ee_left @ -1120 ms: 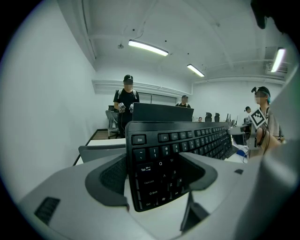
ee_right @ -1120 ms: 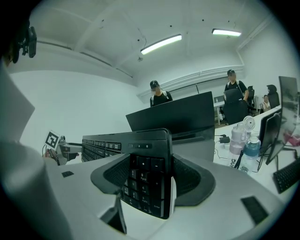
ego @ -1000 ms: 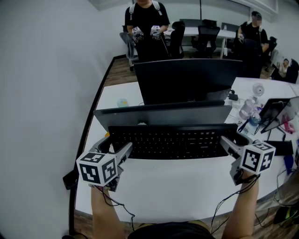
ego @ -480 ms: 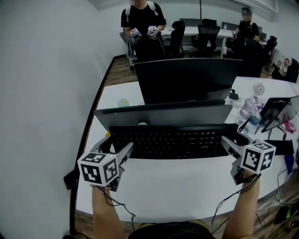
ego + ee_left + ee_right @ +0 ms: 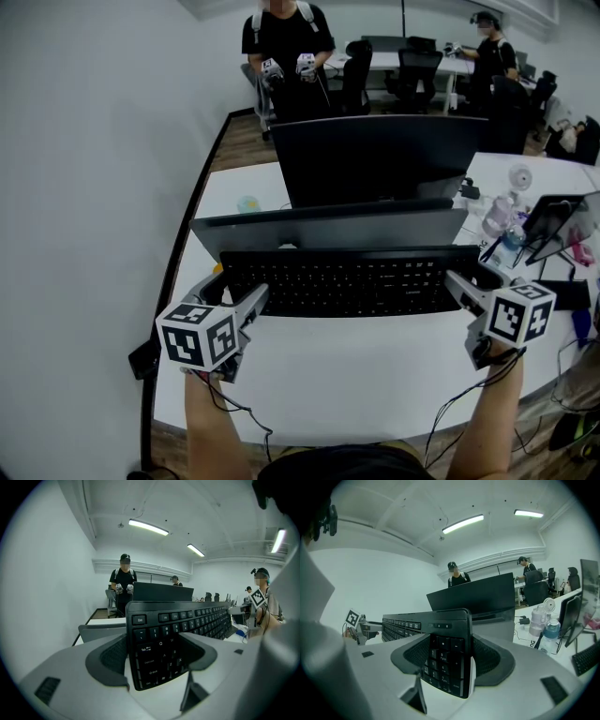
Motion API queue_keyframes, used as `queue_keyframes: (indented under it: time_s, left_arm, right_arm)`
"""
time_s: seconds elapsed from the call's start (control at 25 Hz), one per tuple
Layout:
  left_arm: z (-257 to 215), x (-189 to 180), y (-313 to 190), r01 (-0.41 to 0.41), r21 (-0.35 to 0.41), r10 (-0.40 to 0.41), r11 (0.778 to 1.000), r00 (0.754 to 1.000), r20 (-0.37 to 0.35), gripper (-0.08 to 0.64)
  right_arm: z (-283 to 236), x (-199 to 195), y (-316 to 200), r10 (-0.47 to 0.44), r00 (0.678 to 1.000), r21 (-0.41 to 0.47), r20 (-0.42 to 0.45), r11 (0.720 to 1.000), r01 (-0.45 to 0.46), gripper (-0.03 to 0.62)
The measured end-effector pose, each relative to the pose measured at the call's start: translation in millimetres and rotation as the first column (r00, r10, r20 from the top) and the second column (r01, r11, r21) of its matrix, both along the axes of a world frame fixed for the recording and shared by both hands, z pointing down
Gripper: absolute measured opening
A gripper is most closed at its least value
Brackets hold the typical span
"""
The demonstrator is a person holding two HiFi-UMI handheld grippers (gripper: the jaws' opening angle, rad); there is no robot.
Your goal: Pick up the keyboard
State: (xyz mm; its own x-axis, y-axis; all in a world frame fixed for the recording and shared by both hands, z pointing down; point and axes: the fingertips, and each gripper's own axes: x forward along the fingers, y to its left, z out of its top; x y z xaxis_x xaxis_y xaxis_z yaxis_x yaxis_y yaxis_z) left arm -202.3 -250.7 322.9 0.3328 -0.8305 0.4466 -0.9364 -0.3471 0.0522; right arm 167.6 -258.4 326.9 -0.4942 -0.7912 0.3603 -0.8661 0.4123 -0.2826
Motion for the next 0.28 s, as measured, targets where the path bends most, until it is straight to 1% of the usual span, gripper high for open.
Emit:
queue_keyframes:
  time_s: [0.28]
  left_arm:
    - [-1.7,0.1,0.5,0.004,0.001,-0.004,1.000,1.000,0.003,0.339]
  right_arm:
    - [-0.9,0.8,-0.3,-0.001,1.000,0.004,0.004,1.000,0.001,0.281]
